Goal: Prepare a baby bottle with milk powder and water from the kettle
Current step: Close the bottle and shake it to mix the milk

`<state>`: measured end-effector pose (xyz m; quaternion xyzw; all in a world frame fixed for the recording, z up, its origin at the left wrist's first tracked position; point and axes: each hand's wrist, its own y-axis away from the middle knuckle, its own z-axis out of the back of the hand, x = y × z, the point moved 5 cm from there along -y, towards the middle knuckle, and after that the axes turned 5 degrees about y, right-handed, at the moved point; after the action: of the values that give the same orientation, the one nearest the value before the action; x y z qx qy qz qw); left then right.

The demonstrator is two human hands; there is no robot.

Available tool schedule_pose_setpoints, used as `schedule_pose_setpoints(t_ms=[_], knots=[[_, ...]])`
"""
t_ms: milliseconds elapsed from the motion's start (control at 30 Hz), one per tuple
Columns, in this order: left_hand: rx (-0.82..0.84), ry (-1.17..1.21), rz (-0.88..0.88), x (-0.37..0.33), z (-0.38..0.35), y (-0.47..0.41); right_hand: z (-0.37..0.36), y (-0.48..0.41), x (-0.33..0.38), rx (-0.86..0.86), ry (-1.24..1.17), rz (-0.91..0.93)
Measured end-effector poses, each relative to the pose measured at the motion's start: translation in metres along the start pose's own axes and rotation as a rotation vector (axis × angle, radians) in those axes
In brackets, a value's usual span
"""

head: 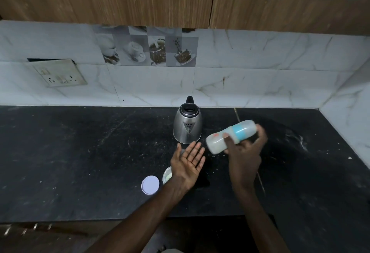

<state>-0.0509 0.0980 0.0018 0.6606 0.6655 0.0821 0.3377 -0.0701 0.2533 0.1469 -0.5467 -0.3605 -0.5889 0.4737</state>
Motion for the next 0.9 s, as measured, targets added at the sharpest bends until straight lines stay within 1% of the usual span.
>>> schedule_pose_setpoints(t_ms=[33, 67, 167, 200, 233, 333, 367, 400, 467, 500, 533, 600, 633, 667, 733, 767, 800, 833, 900], knots=[[-0.001, -0.006, -0.003, -0.001, -0.001, 0.000, -0.002, 0.003, -0.004, 0.036, 0.022, 0.009], [-0.001, -0.007, -0.006, -0.003, -0.002, -0.001, 0.000, 0.001, -0.005, 0.004, 0.006, 0.012], [0.004, 0.015, -0.017, -0.010, -0.004, -0.001, 0.015, -0.020, -0.002, -0.273, -0.182, -0.056], [0.002, 0.024, -0.019, -0.012, -0.004, -0.001, 0.013, -0.023, -0.002, -0.298, -0.184, -0.072], [-0.001, 0.032, -0.018, -0.013, -0.004, -0.001, 0.007, -0.022, -0.005, -0.262, -0.136, -0.078], [-0.003, 0.021, -0.008, -0.009, -0.004, -0.001, -0.018, -0.005, -0.016, 0.035, 0.043, -0.064], [-0.002, 0.020, -0.011, -0.010, -0.005, -0.001, -0.021, -0.004, -0.019, 0.067, 0.056, -0.052], [0.001, 0.026, -0.013, -0.012, -0.005, -0.002, -0.020, -0.007, -0.020, 0.032, 0.043, -0.048], [0.003, 0.042, -0.014, -0.016, -0.006, -0.003, -0.013, -0.017, -0.020, -0.130, -0.029, -0.083], [0.001, 0.047, -0.014, -0.017, -0.007, -0.004, -0.014, -0.020, -0.020, -0.152, -0.034, -0.096], [-0.002, 0.050, -0.012, -0.017, -0.008, -0.004, -0.019, -0.020, -0.019, -0.104, -0.002, -0.088], [-0.014, 0.031, -0.008, -0.016, -0.010, -0.005, -0.032, -0.014, -0.021, 0.082, 0.093, -0.049], [-0.014, 0.022, -0.006, -0.016, -0.010, -0.005, -0.034, -0.013, -0.020, 0.132, 0.107, -0.037], [-0.006, 0.027, -0.004, -0.016, -0.011, -0.006, -0.031, -0.015, -0.018, 0.115, 0.092, -0.028], [0.005, 0.041, -0.004, -0.018, -0.010, -0.008, -0.020, -0.025, -0.016, -0.047, 0.000, -0.059], [0.007, 0.049, -0.003, -0.018, -0.008, -0.008, -0.017, -0.026, -0.018, -0.096, -0.039, -0.083], [0.003, 0.056, 0.000, -0.017, -0.006, -0.008, -0.019, -0.023, -0.020, -0.089, -0.027, -0.095], [-0.004, 0.053, 0.004, -0.016, -0.005, -0.008, -0.024, -0.018, -0.023, -0.025, 0.029, -0.084], [-0.005, 0.048, 0.009, -0.012, -0.004, -0.010, -0.038, -0.006, -0.032, 0.185, 0.136, -0.054]])
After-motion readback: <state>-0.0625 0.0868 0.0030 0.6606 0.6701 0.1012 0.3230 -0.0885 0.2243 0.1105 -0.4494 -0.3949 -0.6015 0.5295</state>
